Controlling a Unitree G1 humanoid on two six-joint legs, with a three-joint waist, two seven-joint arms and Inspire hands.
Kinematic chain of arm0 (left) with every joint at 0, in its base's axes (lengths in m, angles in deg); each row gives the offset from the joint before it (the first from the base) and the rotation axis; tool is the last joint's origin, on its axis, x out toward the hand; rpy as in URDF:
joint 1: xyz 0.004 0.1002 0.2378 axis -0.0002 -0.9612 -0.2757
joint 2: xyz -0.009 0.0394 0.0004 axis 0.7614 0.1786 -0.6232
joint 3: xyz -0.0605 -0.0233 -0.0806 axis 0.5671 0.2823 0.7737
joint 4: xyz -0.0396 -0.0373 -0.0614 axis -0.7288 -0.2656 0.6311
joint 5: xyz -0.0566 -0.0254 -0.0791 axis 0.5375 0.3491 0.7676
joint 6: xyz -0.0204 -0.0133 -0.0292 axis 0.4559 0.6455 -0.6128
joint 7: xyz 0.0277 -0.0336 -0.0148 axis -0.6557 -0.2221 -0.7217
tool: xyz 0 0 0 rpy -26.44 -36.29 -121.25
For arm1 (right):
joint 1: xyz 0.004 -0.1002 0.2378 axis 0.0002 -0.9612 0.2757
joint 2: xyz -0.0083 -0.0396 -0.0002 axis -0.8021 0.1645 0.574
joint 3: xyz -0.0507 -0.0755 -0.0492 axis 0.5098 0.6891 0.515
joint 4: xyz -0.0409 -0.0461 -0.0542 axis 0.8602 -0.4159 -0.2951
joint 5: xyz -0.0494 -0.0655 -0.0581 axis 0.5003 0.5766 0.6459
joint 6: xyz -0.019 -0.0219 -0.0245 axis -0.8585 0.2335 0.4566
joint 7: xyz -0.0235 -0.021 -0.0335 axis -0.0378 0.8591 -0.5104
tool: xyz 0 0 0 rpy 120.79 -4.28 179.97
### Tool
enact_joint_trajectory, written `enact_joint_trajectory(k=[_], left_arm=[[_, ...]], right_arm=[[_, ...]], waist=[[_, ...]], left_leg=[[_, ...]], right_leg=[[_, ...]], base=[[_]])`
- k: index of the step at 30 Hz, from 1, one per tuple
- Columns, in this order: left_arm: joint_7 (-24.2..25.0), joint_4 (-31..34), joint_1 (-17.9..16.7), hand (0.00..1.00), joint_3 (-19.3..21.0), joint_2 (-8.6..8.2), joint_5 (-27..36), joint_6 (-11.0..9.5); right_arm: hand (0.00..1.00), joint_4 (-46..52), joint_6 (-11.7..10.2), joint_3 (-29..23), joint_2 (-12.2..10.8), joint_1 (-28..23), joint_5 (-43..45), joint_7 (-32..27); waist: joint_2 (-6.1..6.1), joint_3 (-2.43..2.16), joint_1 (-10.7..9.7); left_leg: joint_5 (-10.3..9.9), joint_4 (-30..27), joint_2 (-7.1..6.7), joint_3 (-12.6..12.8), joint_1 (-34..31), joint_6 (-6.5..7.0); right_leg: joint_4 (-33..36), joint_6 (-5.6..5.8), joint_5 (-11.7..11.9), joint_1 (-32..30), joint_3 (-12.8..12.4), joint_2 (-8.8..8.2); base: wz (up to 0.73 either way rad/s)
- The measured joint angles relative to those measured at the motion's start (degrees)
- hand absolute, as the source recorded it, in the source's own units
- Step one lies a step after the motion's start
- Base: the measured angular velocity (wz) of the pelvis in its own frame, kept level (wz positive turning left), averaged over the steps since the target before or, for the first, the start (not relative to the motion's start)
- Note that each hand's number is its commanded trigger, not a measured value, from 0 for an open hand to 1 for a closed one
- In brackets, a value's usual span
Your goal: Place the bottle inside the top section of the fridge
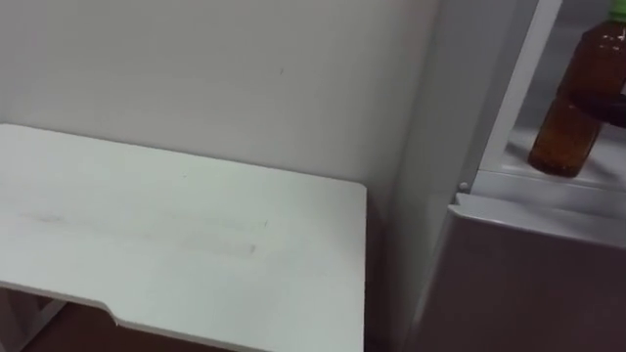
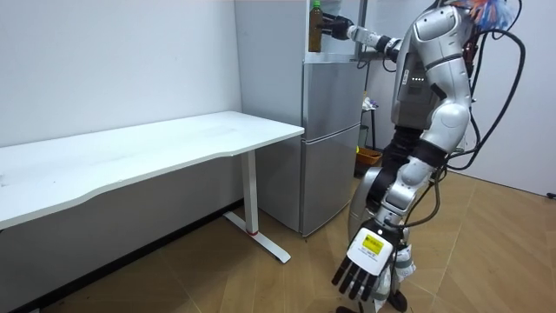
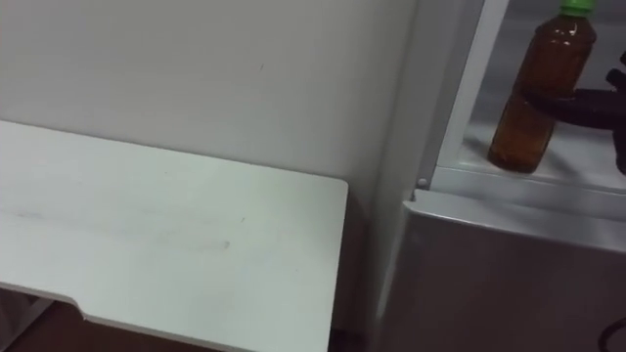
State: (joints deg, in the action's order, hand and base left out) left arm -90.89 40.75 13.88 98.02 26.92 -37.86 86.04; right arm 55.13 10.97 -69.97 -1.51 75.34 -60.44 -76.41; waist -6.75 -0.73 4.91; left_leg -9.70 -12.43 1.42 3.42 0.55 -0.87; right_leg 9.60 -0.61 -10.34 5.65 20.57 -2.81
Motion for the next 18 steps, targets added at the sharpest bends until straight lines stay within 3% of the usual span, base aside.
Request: enact_joint_trajectory(k=[5, 9, 15, 18], left_arm=[[-0.5, 0.0, 0.2, 0.0, 0.0, 0.0, 1.0, -0.9], [-0.6, -1.5, 0.3, 0.0, 0.0, -0.21, 1.1, -1.8], [-2.6, -3.5, 2.2, 0.0, -1.3, -0.66, 2.8, -3.0], [-2.7, -4.1, 2.5, 0.0, -1.5, -1.4, 2.8, -4.6]], right_arm=[[0.0, 12.1, -0.2, -4.3, -0.5, -5.7, 2.2, -5.8], [0.0, 24.4, -2.8, -6.8, -1.7, -12.2, 6.3, -9.5], [0.0, 35.0, -5.4, -7.2, -6.6, -16.1, 10.6, -13.9], [0.0, 37.5, -6.9, -7.7, -7.5, -16.9, 11.0, -14.1]], waist=[[0.52, 0.18, -0.8], [0.92, 0.54, -1.4], [1.55, 0.97, -2.4], [1.88, 0.9, -2.8]], left_leg=[[0.0, 0.3, 0.05, 0.6, 0.7, 0.0], [0.0, 1.1, 0.08, 1.2, 1.4, 0.01], [-0.1, 1.4, 0.24, 2.7, 3.0, 0.06], [-0.2, 1.6, 0.26, 3.4, 3.3, 0.2]], right_leg=[[0.1, 0.0, 0.0, 0.6, -0.8, 0.08], [0.0, 0.09, -0.1, 1.0, -1.3, 0.01], [0.1, 0.26, -0.2, 1.0, -3.0, 0.05], [0.2, 0.32, -0.2, 0.8, -3.4, 0.03]], base=[[-0.04], [-0.09], [-0.11], [-0.12]])
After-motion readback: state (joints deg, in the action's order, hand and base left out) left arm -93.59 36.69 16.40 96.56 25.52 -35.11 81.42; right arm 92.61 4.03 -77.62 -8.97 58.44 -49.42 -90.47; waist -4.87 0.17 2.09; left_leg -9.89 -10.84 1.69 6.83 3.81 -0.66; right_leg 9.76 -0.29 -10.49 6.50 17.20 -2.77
